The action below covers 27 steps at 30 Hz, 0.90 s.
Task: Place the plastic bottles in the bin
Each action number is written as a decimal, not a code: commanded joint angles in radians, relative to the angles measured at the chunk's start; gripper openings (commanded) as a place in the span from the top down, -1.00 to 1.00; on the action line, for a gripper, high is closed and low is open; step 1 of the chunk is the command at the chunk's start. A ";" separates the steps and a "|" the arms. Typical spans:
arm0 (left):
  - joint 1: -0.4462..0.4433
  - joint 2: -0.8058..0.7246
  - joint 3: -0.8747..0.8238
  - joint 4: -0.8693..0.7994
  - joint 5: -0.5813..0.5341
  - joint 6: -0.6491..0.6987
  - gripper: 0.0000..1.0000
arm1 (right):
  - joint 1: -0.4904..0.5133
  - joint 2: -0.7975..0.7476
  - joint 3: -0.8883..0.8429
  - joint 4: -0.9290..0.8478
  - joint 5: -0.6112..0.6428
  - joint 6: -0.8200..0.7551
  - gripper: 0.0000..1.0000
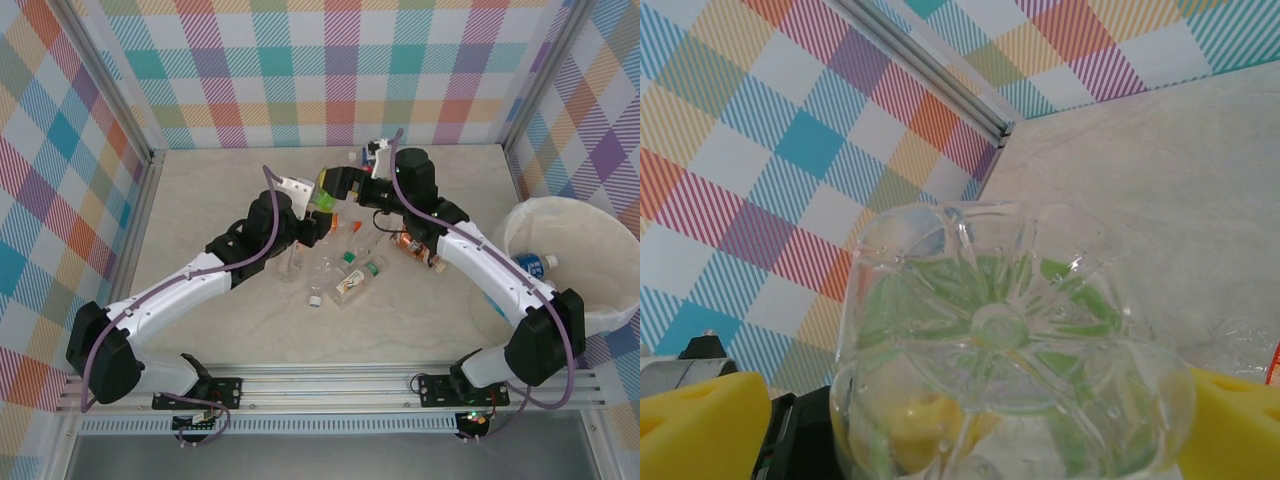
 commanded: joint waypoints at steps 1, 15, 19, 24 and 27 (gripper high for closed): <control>-0.018 -0.049 -0.058 0.106 0.149 0.044 0.78 | 0.011 -0.020 -0.014 0.000 0.055 0.017 -0.64; -0.016 -0.060 -0.062 0.070 0.072 -0.005 -0.19 | 0.010 -0.117 -0.073 -0.018 0.103 -0.033 -0.12; -0.017 -0.074 -0.078 0.087 0.094 -0.046 -0.92 | 0.008 -0.155 -0.085 -0.061 0.132 -0.063 -0.06; -0.015 -0.119 -0.146 0.158 0.055 -0.066 -1.00 | 0.004 -0.206 -0.085 -0.128 0.210 -0.135 -0.04; -0.006 -0.151 -0.187 0.196 0.028 -0.077 -1.00 | 0.001 -0.241 -0.061 -0.199 0.290 -0.210 -0.03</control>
